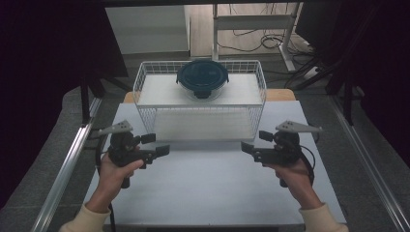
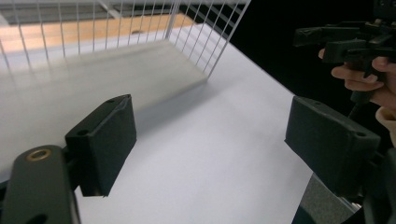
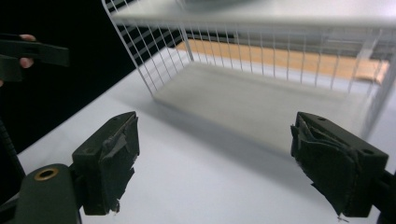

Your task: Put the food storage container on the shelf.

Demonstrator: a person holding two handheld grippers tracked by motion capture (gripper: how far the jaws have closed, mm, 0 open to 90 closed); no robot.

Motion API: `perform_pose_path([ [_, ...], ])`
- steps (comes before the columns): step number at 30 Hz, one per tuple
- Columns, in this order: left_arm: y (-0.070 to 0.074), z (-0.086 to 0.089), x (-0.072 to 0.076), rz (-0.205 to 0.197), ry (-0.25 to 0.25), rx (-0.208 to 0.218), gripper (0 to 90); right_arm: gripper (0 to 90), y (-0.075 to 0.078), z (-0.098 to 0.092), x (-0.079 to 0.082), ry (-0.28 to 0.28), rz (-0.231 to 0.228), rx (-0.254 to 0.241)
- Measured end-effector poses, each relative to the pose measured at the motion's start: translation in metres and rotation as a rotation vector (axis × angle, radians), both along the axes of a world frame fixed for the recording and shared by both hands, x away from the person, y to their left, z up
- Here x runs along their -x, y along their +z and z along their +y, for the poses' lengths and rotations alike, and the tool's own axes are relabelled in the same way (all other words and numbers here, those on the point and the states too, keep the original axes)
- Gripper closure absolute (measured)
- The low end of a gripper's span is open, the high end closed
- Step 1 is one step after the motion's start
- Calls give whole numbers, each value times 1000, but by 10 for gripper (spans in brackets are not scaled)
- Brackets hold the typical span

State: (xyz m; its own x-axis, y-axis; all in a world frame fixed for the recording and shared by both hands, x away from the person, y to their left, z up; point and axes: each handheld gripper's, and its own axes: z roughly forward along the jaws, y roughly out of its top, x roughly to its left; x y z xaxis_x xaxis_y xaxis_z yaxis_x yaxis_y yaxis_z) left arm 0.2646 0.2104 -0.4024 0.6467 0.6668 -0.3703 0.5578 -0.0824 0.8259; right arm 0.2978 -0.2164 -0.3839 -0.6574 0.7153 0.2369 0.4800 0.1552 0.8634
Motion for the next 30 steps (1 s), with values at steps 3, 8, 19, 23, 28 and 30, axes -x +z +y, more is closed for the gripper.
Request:
perform_pose_path([
  [3,-19,-1,10,3,16,-50,167,154,-20,-8,9,-10,9,22],
  [8,-48,-1,22,28,25,-80,179,154,-51,-16,23,-12,36,57],
  [19,-91,3,34,106,42,-155,185,157,-95,-27,39,-34,100,134],
  [23,-91,7,35,96,59,-151,187,158,-101,-26,40,-45,106,140],
  [28,-94,6,34,106,59,-153,189,158,-99,-27,41,-53,90,139],
  [30,-94,5,34,108,58,-153,190,159,-99,-28,40,-59,88,137],
])
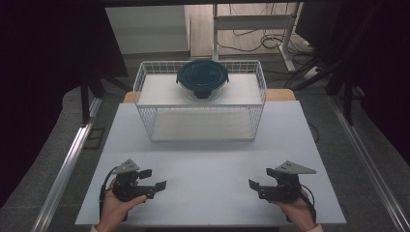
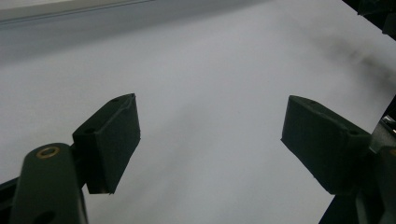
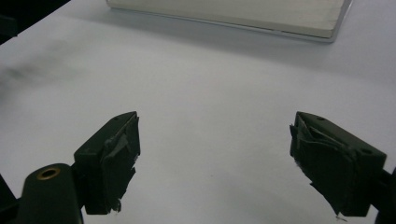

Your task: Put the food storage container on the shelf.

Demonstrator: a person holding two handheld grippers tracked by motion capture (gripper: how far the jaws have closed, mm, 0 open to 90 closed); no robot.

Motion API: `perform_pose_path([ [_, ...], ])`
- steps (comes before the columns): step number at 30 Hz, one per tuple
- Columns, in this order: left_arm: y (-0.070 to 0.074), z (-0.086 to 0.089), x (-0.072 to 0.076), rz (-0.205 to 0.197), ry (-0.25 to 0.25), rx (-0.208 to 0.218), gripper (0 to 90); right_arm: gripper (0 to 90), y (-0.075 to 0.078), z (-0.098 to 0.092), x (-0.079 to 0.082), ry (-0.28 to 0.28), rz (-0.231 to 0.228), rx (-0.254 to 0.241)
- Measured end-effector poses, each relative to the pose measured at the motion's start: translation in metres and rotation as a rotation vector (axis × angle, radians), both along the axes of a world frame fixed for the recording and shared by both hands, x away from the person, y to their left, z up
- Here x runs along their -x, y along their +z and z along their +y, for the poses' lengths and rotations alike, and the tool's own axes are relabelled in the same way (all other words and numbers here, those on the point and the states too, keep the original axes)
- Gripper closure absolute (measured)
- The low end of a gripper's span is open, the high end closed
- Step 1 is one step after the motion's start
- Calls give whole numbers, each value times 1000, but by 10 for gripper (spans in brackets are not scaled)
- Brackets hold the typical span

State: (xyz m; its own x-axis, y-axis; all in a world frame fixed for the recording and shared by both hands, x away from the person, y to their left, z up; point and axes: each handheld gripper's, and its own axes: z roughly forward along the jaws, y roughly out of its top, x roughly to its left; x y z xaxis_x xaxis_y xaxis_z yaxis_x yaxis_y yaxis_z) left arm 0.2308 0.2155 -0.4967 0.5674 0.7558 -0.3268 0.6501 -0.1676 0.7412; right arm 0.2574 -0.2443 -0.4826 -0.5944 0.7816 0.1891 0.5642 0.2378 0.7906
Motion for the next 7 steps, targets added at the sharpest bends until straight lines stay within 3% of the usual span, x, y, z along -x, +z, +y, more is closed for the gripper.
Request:
perform_pose_path([
  [7,0,3,-1,-3,15,-1,190,158,2,-4,-1,-18,-13,-9],
])
